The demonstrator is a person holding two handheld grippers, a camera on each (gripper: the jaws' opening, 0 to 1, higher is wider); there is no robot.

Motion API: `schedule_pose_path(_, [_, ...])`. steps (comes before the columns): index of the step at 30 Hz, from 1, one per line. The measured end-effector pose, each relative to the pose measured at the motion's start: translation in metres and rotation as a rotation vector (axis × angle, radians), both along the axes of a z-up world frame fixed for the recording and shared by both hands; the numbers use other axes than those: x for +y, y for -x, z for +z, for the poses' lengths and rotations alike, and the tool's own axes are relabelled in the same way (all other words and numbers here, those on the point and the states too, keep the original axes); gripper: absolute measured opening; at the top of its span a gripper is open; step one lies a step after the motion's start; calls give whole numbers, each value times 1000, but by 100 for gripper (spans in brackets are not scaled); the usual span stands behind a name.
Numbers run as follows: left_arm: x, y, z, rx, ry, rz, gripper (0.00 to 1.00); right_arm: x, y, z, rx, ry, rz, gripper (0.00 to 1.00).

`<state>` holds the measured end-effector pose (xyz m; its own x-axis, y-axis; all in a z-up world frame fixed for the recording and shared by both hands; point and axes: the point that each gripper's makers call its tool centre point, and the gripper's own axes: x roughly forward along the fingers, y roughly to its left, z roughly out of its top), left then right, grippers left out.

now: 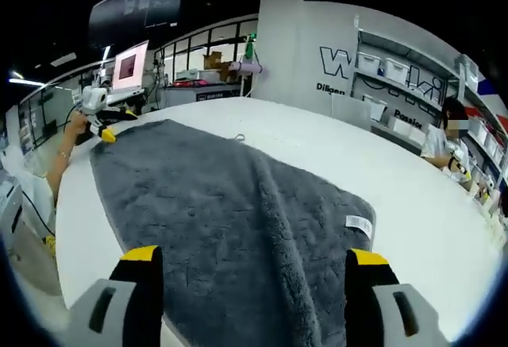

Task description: Fold the towel on the table until its edges align and the towel forms a compact rectangular stack.

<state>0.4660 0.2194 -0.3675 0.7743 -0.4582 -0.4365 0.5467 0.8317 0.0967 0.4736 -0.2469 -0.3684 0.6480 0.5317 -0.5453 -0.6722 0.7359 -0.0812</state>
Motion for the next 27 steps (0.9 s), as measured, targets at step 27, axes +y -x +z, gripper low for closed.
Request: schedule_pose_path(27, [0,67,10,-5,-83,-86,99,-6,37,4,-30,76,111,99])
